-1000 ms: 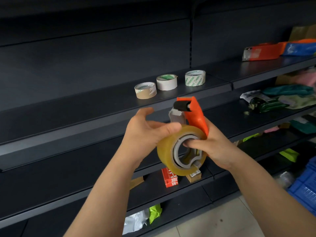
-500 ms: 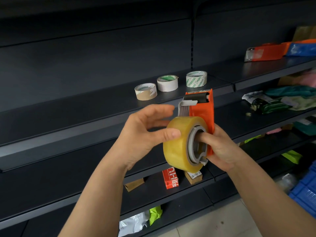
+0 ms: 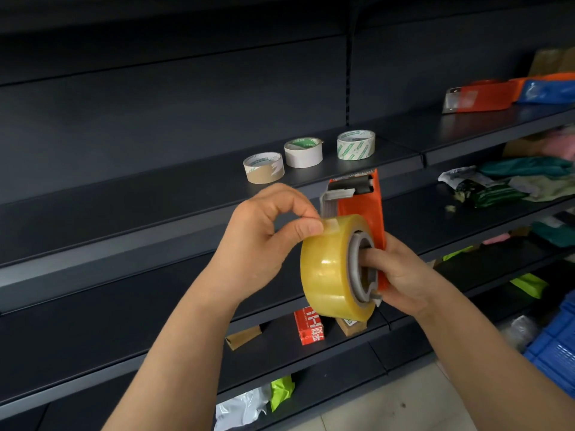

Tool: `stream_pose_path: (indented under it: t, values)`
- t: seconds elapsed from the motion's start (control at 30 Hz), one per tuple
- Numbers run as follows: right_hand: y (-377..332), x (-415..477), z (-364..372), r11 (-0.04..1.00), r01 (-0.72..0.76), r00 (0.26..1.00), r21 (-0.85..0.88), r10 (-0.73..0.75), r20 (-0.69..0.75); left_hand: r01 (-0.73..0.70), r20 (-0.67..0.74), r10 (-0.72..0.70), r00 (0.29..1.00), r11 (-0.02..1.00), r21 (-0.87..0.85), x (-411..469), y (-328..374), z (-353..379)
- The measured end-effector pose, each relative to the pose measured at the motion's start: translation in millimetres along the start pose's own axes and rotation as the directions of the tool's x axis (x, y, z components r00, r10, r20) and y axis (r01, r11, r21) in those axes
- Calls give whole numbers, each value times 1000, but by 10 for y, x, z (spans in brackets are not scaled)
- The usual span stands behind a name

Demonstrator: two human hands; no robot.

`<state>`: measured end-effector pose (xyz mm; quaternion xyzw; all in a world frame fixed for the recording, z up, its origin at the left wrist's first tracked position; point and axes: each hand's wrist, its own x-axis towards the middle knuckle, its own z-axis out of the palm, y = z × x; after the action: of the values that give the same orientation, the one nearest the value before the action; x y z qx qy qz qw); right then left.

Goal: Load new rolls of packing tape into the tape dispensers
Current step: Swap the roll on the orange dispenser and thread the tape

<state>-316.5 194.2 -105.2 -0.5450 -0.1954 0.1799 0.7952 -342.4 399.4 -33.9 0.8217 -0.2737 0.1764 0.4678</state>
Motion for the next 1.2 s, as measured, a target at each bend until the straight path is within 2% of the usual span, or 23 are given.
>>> stream_pose_path:
  t: [0.1,0.2,0.3,0.4,0.43,0.47,0.57,0.6,0.63,0.7,0.77,0.9,1.0,1.1,1.2]
  values:
    - [-4,-25,65,992,-44,995,-118,54,83,-30,-116,51,992,983,182,58,59,26]
    - [68,-24,125,991,-38,997,-131,47,60,-18,-183,55,982,979,202,74,62,30]
    - [70,-12,139,996,-4,1000,-89,2,-28,34,-262,-38,964,999,-23,47,52,-5]
    - [36,-12,150,999,3,995,-52,-8,-95,213,-344,-328,880,919,-331,-3,87,-66]
    - [29,-1,152,998,16,990,-53,-23,-139,298,-327,-419,847,884,-360,-24,90,-91]
    - [25,23,145,997,35,980,-66,-48,-195,390,-251,-490,835,848,-360,-48,96,-110]
    - [14,109,150,980,127,933,-152,-170,-318,590,164,-568,807,788,-176,-127,117,-61]
    - [19,134,152,973,150,914,-175,-204,-351,602,215,-572,791,791,-109,-151,127,-1]
    - [25,154,149,969,166,898,-183,-225,-377,599,187,-579,794,798,-74,-166,117,58]
    - [24,161,140,966,168,891,-194,-233,-390,574,15,-575,818,814,-92,-173,94,128]
    - [-5,136,119,960,148,916,-238,-224,-333,533,-64,-541,839,839,-110,-175,62,128]
    - [-100,55,59,906,84,969,-414,-172,-180,518,35,-518,855,845,-132,-192,68,91]
    - [-92,24,68,869,58,977,-491,-149,-150,534,2,-537,843,838,-110,-170,90,150]
    - [-11,26,88,900,52,967,-433,-154,-203,544,-65,-547,835,837,-52,-143,113,171]
    - [32,45,82,930,69,956,-362,-166,-243,507,-98,-504,858,862,9,-146,154,168]
